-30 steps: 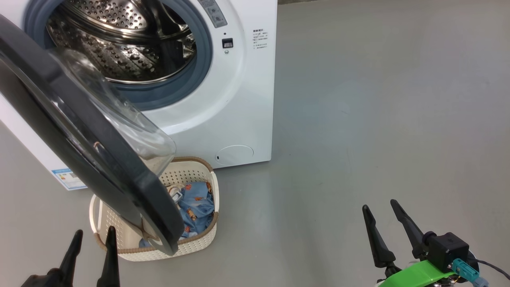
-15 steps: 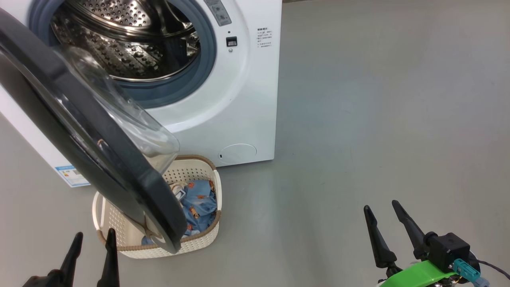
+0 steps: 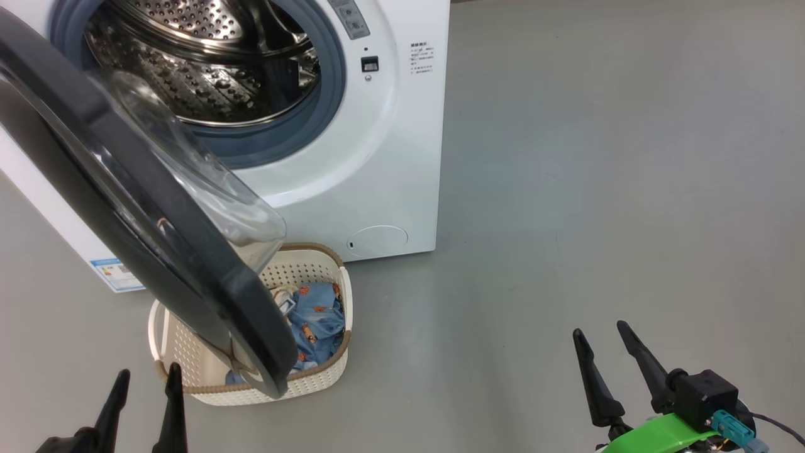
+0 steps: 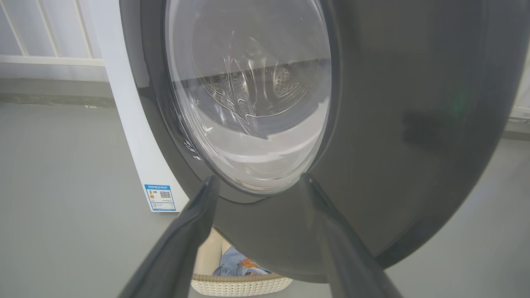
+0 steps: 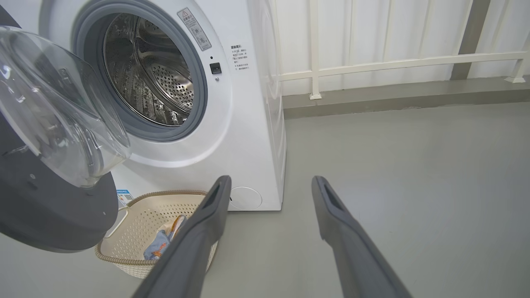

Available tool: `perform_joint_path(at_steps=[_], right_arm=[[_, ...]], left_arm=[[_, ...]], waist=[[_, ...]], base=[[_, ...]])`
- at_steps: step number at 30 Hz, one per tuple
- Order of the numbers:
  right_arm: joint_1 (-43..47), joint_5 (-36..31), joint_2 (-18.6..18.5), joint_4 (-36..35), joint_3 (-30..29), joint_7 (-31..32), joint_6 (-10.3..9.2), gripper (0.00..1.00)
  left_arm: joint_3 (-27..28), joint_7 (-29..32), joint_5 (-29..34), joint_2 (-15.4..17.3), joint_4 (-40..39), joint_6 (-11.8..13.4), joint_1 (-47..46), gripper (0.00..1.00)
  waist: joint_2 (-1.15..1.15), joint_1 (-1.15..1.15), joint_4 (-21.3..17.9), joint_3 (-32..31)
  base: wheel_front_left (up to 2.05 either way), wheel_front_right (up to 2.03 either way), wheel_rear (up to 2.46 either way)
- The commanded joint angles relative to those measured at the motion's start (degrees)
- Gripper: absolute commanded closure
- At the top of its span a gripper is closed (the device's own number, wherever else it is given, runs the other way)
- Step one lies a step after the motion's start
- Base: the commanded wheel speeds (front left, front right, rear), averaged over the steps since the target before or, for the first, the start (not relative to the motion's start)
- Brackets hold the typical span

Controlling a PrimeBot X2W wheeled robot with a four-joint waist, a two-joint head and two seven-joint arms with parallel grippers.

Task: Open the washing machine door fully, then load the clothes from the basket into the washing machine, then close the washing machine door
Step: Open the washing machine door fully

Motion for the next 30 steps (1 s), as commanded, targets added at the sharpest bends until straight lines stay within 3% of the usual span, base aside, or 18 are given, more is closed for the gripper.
perform_joint_path(at_steps=[1,2,3,4,10,19,23,30], right_arm=[[-0.36,0.09,0.04,-1.1,1.73,-0.69,0.1,0.0],[-0.39,0.0,0.04,-1.02,1.79,-0.69,0.1,0.0],[-0.42,-0.14,0.04,-0.96,1.86,-0.69,0.1,0.0],[-0.44,-0.21,0.04,-0.91,1.88,-0.69,0.1,0.0],[-0.35,-0.09,0.04,-0.71,1.84,-0.69,0.1,0.0],[-0.32,-0.17,0.04,-0.34,1.91,-0.69,0.1,0.0],[-0.49,0.01,0.04,-0.23,2.03,-0.69,0.1,0.0],[-0.43,0.69,0.04,-0.31,2.03,-0.69,0.1,0.0]], left_arm=[[2.11,-0.37,-0.31,0.85,-1.0,-0.14,-1.93,0.0],[2.06,-0.37,-0.37,0.87,-0.98,-0.14,-1.97,0.58],[1.95,-0.37,-0.36,0.96,-1.06,-0.14,-2.03,0.93],[1.83,-0.37,-0.37,1.04,-1.1,-0.14,-2.05,1.0],[3.95,-0.37,-1.03,0.55,-4.99,-0.14,-3.71,1.0],[7.72,-0.37,-0.26,-0.61,-22.6,-0.14,-8.73,1.0],[5.79,-0.37,0.01,-0.44,-29.85,-0.14,-10.64,1.0],[-0.58,-0.37,0.6,0.87,-34.3,-0.14,-11.6,1.0]], waist=[[0.0,0.0,-0.02,0.06],[0.0,0.0,-0.02,0.09],[0.0,0.0,-0.02,0.11],[0.0,0.0,-0.02,0.11],[0.0,0.0,0.2,0.25],[0.0,0.0,0.27,0.41],[0.0,0.0,0.03,0.4],[0.0,0.0,-0.4,0.34]], base=[[0.0,0.0,0.0],[0.0,0.0,0.0],[0.0,0.0,0.0],[0.0,0.0,0.0],[0.0,0.0,0.0],[0.0,0.0,0.0],[0.0,0.0,0.0],[0.0,0.0,0.0]])
